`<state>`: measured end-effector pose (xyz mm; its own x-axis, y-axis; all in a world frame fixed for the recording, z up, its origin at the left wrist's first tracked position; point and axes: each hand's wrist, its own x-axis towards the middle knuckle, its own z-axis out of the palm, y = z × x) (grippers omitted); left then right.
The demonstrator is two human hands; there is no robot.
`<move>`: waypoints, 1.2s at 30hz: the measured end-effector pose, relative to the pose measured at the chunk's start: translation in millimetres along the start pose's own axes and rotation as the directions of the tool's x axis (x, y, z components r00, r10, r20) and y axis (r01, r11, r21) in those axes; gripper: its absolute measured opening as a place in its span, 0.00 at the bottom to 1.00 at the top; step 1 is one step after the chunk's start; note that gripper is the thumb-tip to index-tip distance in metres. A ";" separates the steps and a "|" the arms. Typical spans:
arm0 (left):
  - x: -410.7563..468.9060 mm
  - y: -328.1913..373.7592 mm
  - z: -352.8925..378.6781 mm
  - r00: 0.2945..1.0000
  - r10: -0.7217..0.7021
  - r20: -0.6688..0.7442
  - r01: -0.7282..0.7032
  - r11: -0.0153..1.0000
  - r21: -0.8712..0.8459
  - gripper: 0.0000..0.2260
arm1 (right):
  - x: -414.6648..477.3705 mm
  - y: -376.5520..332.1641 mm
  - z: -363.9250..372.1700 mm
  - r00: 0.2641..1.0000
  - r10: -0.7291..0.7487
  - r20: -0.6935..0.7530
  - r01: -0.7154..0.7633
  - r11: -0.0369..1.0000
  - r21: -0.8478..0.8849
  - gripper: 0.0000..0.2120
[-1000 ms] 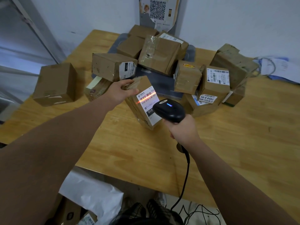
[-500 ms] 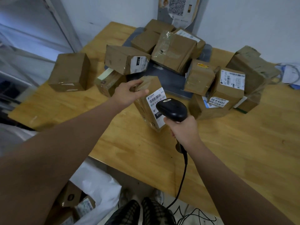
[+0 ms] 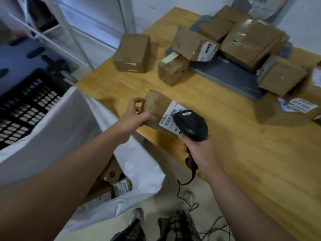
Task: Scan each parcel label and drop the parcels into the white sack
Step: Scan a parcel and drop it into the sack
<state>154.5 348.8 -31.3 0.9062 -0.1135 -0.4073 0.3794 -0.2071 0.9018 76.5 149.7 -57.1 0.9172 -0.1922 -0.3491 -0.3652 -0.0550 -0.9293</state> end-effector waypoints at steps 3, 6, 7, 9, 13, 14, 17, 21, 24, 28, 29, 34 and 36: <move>-43.7 -37.0 -63.5 0.997 0.027 -0.071 -0.025 0.999 0.031 0.46 | -21.5 17.0 54.4 0.999 -0.006 0.039 0.006 1.000 -0.004 0.08; -89.8 -71.8 -122.1 0.990 0.032 -0.138 -0.024 0.998 0.061 0.51 | -42.6 30.2 104.6 0.995 -0.015 0.103 0.019 0.999 -0.039 0.07; -103.3 -83.1 -139.1 0.987 0.038 -0.154 -0.027 0.997 0.071 0.50 | -48.2 34.4 118.3 0.993 -0.013 0.119 0.020 0.998 -0.062 0.07; -122.3 -105.5 -165.8 0.982 0.026 -0.190 -0.007 0.995 0.100 0.43 | -56.1 44.7 141.4 0.991 0.025 0.132 -0.012 0.995 -0.099 0.09; -117.0 -163.0 -193.7 0.902 -0.089 -0.423 0.217 0.939 0.265 0.45 | -62.8 68.6 172.4 0.991 0.077 0.111 -0.056 0.982 -0.181 0.09; -110.1 -172.8 -194.2 0.866 -0.122 -0.485 0.272 0.929 0.252 0.46 | -64.1 74.2 178.4 0.991 0.075 0.112 -0.051 0.977 -0.205 0.08; -74.9 -197.2 -189.2 0.809 -0.208 -0.550 0.358 0.917 0.179 0.49 | -68.1 87.1 191.7 0.992 0.097 0.082 -0.075 0.968 -0.240 0.10; -10.5 -211.9 -162.3 0.840 -0.211 -0.499 0.327 0.932 0.156 0.54 | -57.6 100.5 204.0 0.997 0.080 -0.008 -0.079 0.953 -0.294 0.12; 21.0 -222.6 -142.8 0.869 -0.138 -0.476 0.320 0.889 0.327 0.55 | -41.9 106.3 207.5 0.997 0.039 -0.063 -0.057 0.950 -0.308 0.11; 49.2 -250.5 -150.1 0.921 0.098 -0.377 0.220 0.666 0.712 0.50 | -24.6 118.5 210.7 0.998 0.041 -0.056 -0.058 0.933 -0.355 0.12; 57.3 -255.1 -153.5 0.931 0.097 -0.352 0.221 0.617 0.755 0.49 | -20.8 121.7 211.9 0.998 0.037 -0.043 -0.051 0.925 -0.377 0.13; 96.2 -289.5 -174.4 0.944 0.017 -0.329 0.279 0.489 0.826 0.27 | -1.8 137.5 218.6 1.000 -0.005 -0.027 -0.008 0.898 -0.440 0.12; 99.0 -303.5 -179.0 0.940 -0.010 -0.342 0.307 0.467 0.829 0.19 | 3.1 141.5 221.8 0.999 -0.013 -0.032 -0.003 0.895 -0.446 0.12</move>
<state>162.5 574.4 -319.5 0.9115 0.2274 -0.3427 0.3002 -0.9374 0.1767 62.9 358.6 -216.5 0.9161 -0.2232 -0.3332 -0.4009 -0.4858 -0.7768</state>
